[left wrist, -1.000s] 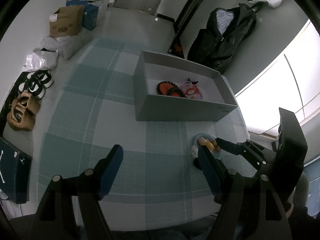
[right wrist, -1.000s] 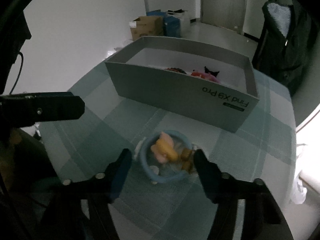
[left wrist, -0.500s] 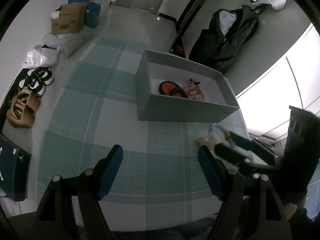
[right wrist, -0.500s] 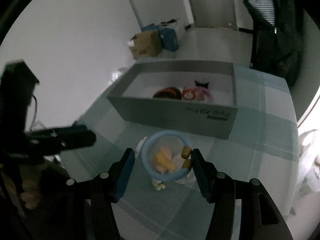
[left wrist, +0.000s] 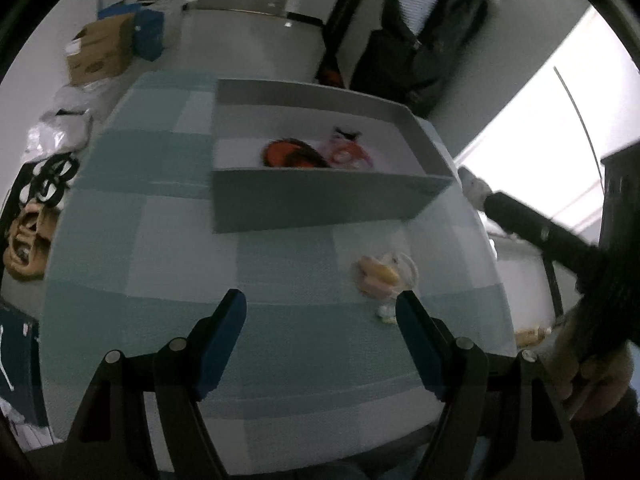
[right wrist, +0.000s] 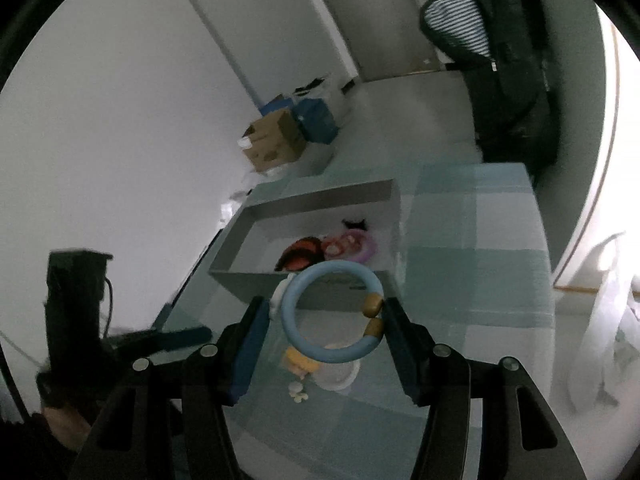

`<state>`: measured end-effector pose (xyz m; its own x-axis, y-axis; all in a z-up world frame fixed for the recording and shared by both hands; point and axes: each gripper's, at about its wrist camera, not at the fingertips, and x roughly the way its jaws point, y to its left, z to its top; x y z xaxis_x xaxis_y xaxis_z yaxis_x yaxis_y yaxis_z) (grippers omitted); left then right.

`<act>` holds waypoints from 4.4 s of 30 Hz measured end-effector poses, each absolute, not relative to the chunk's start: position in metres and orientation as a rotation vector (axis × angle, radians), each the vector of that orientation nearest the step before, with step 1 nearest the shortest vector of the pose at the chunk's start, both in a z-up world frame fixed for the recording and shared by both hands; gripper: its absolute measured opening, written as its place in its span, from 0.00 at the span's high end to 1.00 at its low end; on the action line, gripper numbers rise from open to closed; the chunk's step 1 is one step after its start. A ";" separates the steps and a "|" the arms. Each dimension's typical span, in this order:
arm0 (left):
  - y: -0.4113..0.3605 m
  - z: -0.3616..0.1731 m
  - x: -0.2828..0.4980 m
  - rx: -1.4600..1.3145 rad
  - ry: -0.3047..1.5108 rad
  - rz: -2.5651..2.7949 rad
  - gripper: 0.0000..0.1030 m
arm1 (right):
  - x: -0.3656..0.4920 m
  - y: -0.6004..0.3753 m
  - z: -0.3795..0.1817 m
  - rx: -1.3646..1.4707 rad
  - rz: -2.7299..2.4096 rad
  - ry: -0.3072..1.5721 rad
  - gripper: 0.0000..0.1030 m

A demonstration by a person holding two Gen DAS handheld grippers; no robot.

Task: Organize jewelry
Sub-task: 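Grasp the small yellow figurine with the left gripper while the right holds the blue ring, then lower the figurine into the box with the left gripper while the right lowers the blue ring in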

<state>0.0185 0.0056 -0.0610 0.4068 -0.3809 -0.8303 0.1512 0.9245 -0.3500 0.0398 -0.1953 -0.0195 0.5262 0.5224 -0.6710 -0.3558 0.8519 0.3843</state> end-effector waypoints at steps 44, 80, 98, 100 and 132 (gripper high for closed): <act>-0.032 -0.065 0.036 -0.131 1.153 -0.436 0.79 | 0.045 -0.195 -0.020 0.041 0.445 0.892 0.45; 0.018 -0.011 0.085 -0.267 0.904 -0.309 0.79 | 0.097 -0.180 -0.004 0.329 0.513 0.836 0.45; 0.035 -0.037 0.111 -0.367 1.004 -0.297 0.79 | 0.136 -0.164 -0.033 0.419 0.542 0.953 0.45; 0.032 -0.039 0.112 -0.362 1.011 -0.304 0.79 | 0.137 -0.162 -0.035 0.416 0.541 0.965 0.45; 0.036 -0.036 0.099 -0.357 1.038 -0.272 0.57 | 0.118 -0.178 -0.018 0.375 0.498 0.874 0.37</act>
<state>0.0988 0.0362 -0.0356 0.4831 -0.3840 -0.7868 0.0510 0.9095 -0.4126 0.1184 -0.1784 -0.0184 0.5409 0.5568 -0.6304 -0.2590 0.8234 0.5049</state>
